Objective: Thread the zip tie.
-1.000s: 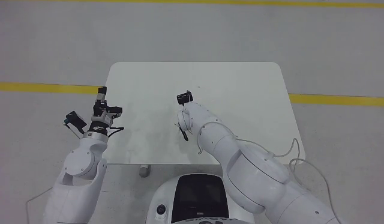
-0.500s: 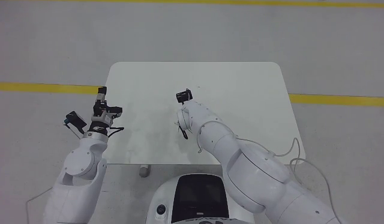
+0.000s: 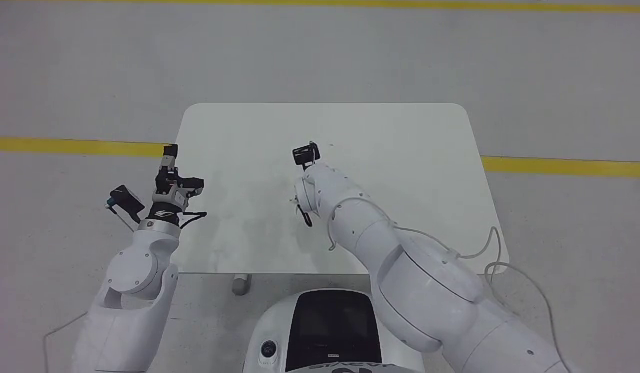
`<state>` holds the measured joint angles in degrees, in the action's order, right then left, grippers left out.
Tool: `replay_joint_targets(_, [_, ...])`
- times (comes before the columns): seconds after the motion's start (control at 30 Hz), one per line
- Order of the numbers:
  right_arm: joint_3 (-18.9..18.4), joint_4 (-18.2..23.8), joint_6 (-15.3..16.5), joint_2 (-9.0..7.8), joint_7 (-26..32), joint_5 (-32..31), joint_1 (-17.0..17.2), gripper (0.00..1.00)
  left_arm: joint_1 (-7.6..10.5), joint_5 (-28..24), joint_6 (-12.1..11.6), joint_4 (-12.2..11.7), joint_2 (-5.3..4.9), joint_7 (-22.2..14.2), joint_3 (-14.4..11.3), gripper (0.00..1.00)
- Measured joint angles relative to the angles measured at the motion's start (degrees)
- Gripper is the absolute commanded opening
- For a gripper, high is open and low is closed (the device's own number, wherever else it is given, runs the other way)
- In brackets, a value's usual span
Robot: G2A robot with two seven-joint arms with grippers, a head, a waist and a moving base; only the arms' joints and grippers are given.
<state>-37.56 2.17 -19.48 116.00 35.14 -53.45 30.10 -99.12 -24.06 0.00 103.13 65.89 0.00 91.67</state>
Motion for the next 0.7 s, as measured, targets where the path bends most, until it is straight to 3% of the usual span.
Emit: replay_joint_targets(0.7, [0.45, -0.41, 0.00, 0.00, -9.50, 6.01, 0.75, 0.00, 0.00, 0.00, 0.00, 0.00, 0.00, 0.00, 0.00, 1.00])
